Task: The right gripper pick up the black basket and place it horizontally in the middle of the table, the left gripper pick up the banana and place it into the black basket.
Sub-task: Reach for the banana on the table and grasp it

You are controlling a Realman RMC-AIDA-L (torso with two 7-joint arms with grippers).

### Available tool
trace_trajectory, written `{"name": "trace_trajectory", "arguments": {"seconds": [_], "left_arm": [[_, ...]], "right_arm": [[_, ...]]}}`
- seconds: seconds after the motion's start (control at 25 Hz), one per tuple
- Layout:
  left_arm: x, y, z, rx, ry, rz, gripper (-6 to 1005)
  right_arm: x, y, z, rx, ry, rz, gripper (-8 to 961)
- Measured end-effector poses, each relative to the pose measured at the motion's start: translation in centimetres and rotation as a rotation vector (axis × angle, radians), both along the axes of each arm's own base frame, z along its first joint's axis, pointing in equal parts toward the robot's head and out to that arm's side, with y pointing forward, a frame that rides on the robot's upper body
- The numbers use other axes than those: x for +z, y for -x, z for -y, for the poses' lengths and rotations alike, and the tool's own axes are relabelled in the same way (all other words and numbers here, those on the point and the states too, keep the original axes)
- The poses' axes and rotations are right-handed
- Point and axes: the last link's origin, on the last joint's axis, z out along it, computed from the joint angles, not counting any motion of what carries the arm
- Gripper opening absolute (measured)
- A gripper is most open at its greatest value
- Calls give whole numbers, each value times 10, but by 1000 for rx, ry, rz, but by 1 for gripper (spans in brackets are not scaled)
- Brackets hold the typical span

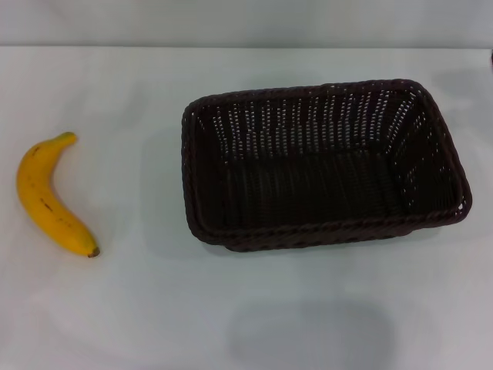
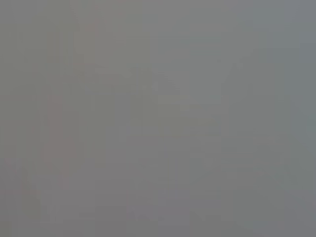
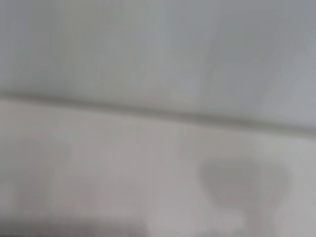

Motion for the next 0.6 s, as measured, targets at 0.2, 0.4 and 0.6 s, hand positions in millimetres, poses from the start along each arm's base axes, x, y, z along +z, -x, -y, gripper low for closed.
{"name": "trace_trajectory", "arguments": {"seconds": [0.2,0.4,0.6], "left_arm": [[-14,-7,-14,-20,229,33,861],[-13,-14,-12,-10,430,86,862],[-2,-25,3,64,587,144,856]], "right_arm": [[23,-35,4,289,-134,-24,248],[41,-72,23,577,-318,-49,248],[46,-116,32,678,-477,-46,249]]}}
